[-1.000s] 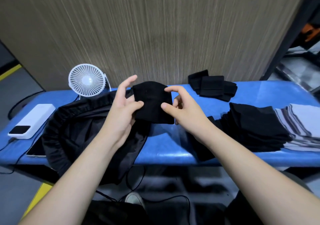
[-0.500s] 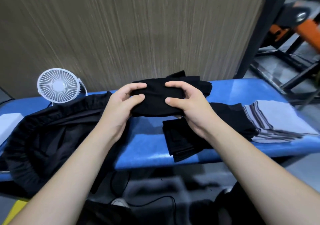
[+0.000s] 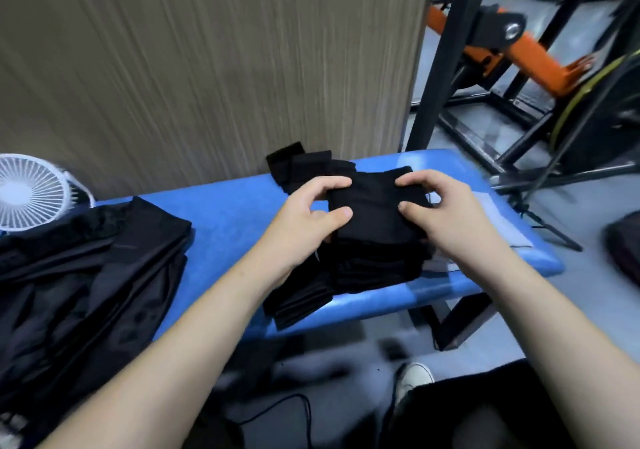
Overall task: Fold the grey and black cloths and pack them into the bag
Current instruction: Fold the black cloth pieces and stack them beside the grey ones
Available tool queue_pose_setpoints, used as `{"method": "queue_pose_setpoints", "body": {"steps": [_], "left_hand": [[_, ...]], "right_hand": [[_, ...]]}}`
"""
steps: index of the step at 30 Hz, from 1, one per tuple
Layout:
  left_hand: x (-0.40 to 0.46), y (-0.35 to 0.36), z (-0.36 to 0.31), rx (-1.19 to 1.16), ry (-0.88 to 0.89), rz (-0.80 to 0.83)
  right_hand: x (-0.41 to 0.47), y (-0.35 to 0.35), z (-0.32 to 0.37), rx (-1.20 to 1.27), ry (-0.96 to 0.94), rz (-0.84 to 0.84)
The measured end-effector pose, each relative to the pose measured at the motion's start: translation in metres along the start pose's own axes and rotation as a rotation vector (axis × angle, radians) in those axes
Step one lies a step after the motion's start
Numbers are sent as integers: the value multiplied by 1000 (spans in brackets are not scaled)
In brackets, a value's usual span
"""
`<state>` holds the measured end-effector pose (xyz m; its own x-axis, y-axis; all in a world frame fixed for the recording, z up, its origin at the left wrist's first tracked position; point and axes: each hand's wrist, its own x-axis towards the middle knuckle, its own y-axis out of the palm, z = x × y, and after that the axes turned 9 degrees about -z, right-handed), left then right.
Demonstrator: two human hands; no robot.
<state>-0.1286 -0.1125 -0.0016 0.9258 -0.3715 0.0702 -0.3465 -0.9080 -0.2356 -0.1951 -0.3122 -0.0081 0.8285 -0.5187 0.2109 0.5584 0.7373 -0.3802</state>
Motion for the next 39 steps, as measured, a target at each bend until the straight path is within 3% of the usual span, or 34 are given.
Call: {"method": "queue_pose_setpoints", "body": {"steps": [5, 14, 17, 21, 25, 27, 33, 36, 39], "left_hand": [[5, 19, 9, 73, -24, -12], [11, 15, 27, 350, 38, -65], [11, 12, 29, 427, 72, -77], [12, 7, 31, 485, 139, -77], [16, 2, 35, 551, 149, -3], [19, 0, 36, 539, 149, 22], [41, -13, 28, 248, 157, 68], [66, -27, 32, 128, 69, -86], [97, -39, 59, 202, -37, -313]], "right_hand": [[6, -3, -17, -403, -184, 27], [1, 8, -14, -773, -250, 134], [2, 10, -13, -891, -345, 74], [6, 18, -7, -842, -457, 1], [13, 26, -12, -878, -347, 278], [20, 28, -13, -882, -283, 327], [48, 41, 8, -815, -255, 199], [66, 61, 16, -788, -264, 211], [92, 87, 18, -792, -311, 250]]}}
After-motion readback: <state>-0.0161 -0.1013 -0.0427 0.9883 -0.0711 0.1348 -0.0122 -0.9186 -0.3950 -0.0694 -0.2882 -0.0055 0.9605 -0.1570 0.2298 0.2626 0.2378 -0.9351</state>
